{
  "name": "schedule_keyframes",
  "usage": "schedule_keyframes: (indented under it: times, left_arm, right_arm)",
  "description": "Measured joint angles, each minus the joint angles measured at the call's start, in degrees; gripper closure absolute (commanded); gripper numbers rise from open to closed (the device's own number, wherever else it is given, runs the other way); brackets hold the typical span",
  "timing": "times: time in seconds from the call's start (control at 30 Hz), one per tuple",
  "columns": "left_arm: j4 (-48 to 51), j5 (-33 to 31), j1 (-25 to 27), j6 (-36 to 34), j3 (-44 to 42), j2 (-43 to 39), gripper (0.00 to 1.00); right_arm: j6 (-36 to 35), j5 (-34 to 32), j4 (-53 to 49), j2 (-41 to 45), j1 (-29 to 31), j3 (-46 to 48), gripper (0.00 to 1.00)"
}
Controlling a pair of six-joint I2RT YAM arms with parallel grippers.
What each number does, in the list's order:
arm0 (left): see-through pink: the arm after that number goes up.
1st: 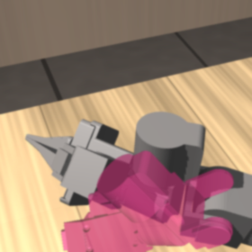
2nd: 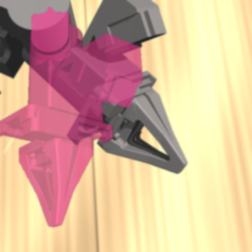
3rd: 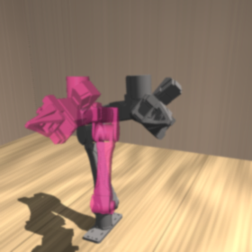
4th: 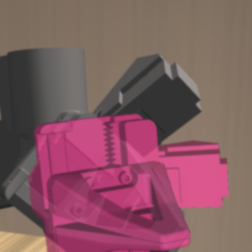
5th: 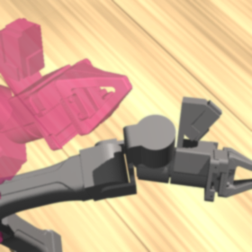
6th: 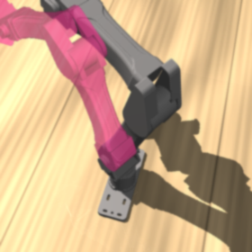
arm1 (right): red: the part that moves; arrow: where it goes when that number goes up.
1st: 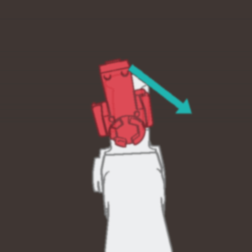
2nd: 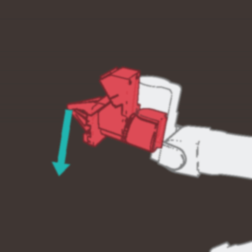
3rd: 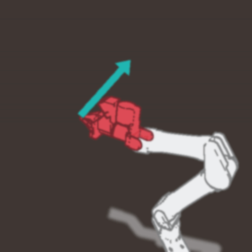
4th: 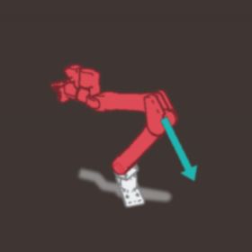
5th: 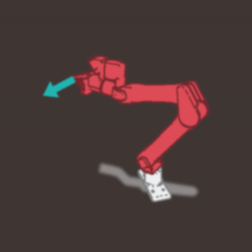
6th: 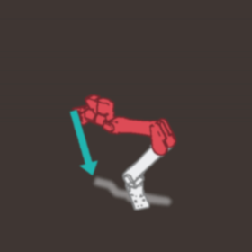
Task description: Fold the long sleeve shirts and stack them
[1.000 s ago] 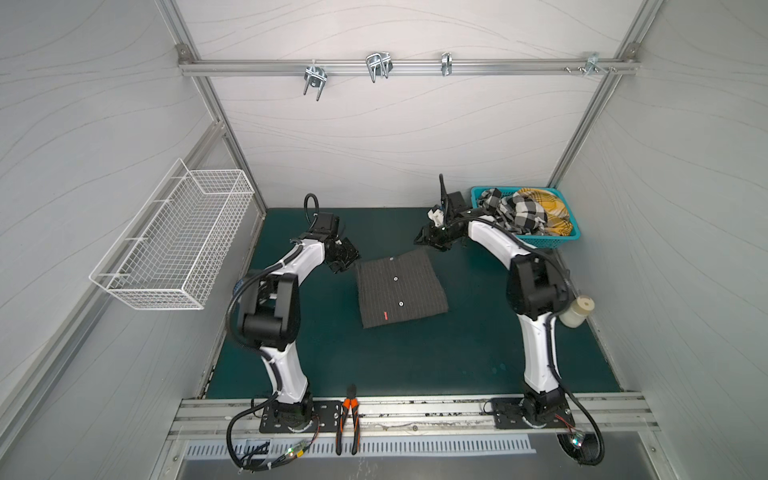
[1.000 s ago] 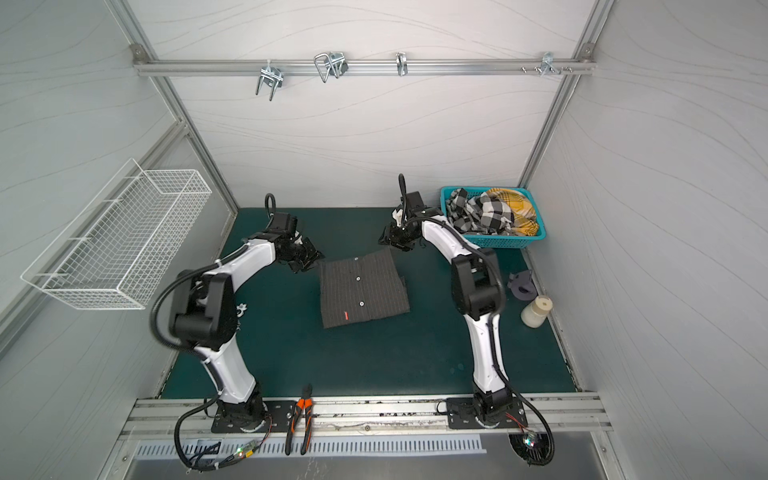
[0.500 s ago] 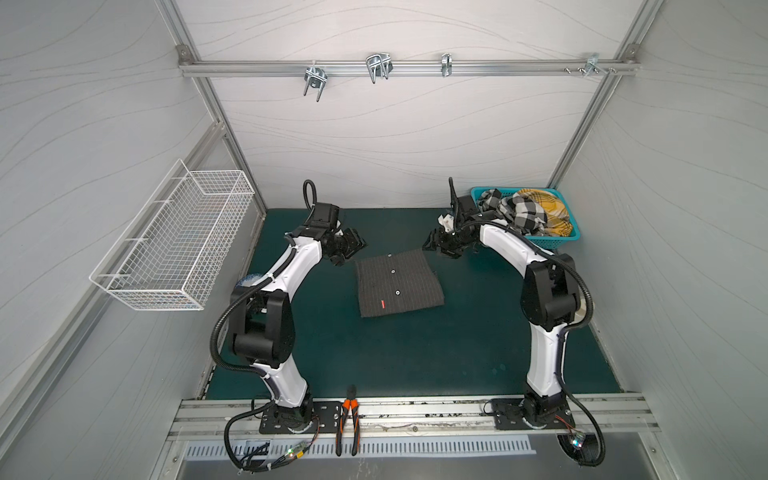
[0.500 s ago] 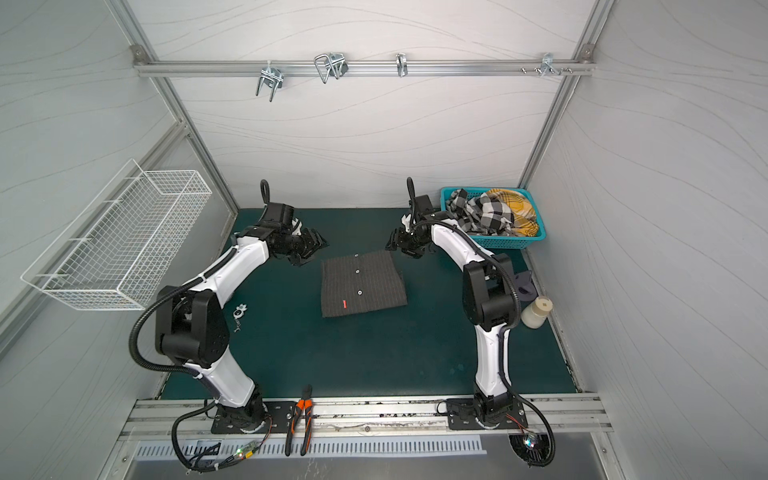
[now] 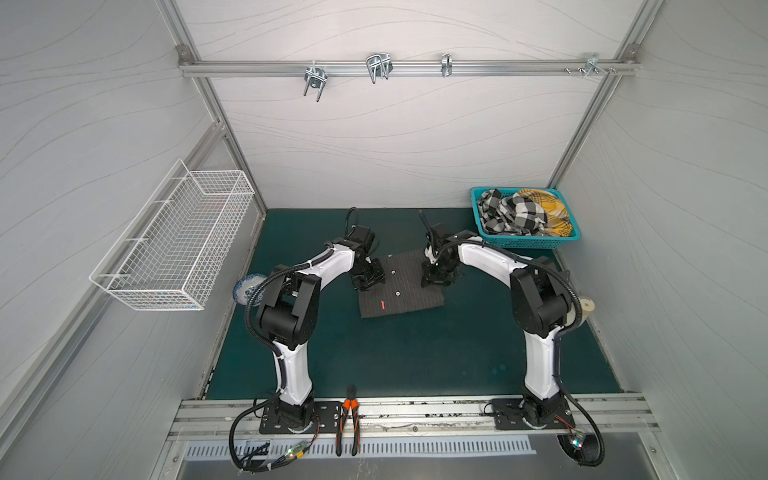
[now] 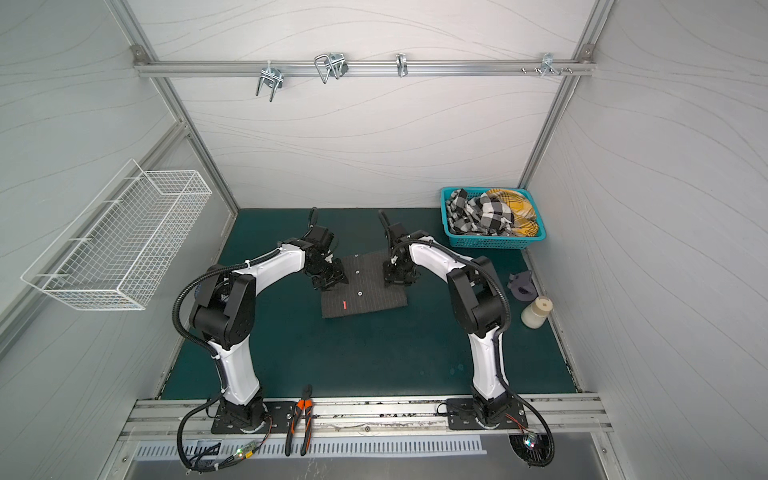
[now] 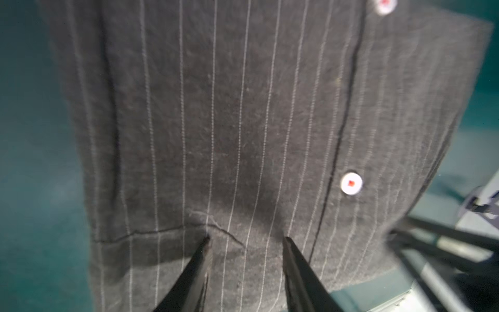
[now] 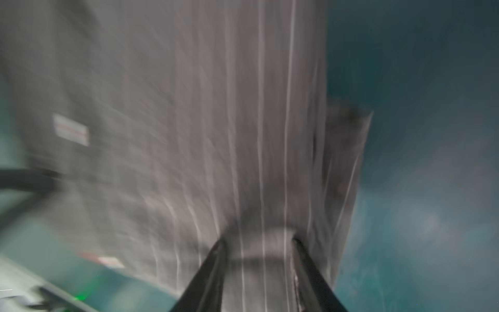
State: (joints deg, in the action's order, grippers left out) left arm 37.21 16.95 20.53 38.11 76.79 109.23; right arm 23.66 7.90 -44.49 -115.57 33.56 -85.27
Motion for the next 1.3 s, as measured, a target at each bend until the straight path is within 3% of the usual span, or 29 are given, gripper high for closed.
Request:
schedule_keyframes:
  times: [0.17, 0.3, 0.43, 0.5, 0.6, 0.7, 0.87, 1.0, 1.1, 1.23, 1.3]
  left_arm:
    - [-3.1, -0.4, 2.6, 0.5, -7.5, -1.2, 0.62]
    - [-4.2, 0.5, 4.8, 1.2, -14.0, -6.7, 0.53]
    - [0.9, -0.5, 5.8, 0.3, -13.5, -10.2, 0.43]
    - [4.4, -1.9, 5.1, -0.9, -9.0, -10.5, 0.43]
    - [6.6, -3.5, 2.2, -3.1, -0.7, -10.3, 0.4]
    - [6.4, -4.2, -3.3, -4.9, 4.5, -8.7, 0.39]
    - [6.2, 0.3, -12.3, -5.4, 4.8, -1.1, 0.37]
    - [5.7, 4.4, -13.0, -5.0, 3.3, 4.1, 0.38]
    - [5.3, 6.2, -12.5, -4.9, 2.6, 5.2, 0.39]
    - [4.3, 7.5, -12.0, -5.0, 1.9, 5.2, 0.41]
    - [3.9, 7.9, -12.0, -5.0, 1.4, 5.2, 0.43]
  right_arm:
    - [2.5, -1.7, 2.7, 7.3, 2.1, 12.8, 0.66]
    - [4.6, -2.3, 2.9, 12.0, 4.0, 19.1, 0.66]
    - [5.7, -3.1, 0.0, 17.1, 5.0, 20.0, 0.4]
    - [5.8, -2.6, -1.7, 18.9, 4.0, 17.4, 0.37]
    - [4.8, 2.2, -1.5, 17.7, -0.7, 10.1, 0.37]
    - [3.0, 8.3, -0.1, 11.3, -5.9, 1.9, 0.35]
    - [0.6, 12.7, 0.7, -1.6, -8.9, -7.0, 0.34]
    - [0.0, 15.1, 0.0, -7.8, -9.2, -9.3, 0.32]
    - [-0.6, 15.3, 0.0, -7.5, -9.2, -7.2, 0.25]
    - [0.5, 16.0, 1.5, 1.2, -9.7, 3.7, 0.13]
    - [0.9, 16.7, 1.2, 5.2, -10.2, 7.1, 0.11]
